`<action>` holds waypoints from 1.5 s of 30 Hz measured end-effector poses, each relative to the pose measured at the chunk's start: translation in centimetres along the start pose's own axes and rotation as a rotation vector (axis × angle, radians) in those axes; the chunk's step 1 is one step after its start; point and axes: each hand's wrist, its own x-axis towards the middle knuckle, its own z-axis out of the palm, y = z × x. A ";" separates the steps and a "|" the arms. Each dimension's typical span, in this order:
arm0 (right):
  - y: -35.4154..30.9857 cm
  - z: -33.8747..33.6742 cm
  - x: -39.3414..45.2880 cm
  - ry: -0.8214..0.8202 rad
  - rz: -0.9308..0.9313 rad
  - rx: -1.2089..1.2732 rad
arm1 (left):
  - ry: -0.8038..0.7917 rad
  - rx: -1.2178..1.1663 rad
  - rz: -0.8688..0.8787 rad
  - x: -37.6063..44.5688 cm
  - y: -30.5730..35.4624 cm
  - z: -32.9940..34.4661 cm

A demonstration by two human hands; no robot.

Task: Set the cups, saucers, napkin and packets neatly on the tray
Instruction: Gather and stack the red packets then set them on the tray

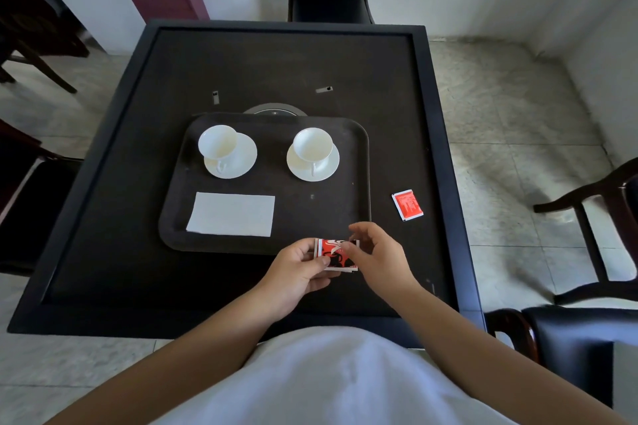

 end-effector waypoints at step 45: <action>8.2 -6.8 12.1 0.250 0.458 -0.491 | 0.247 0.120 -0.140 2.5 1.0 0.6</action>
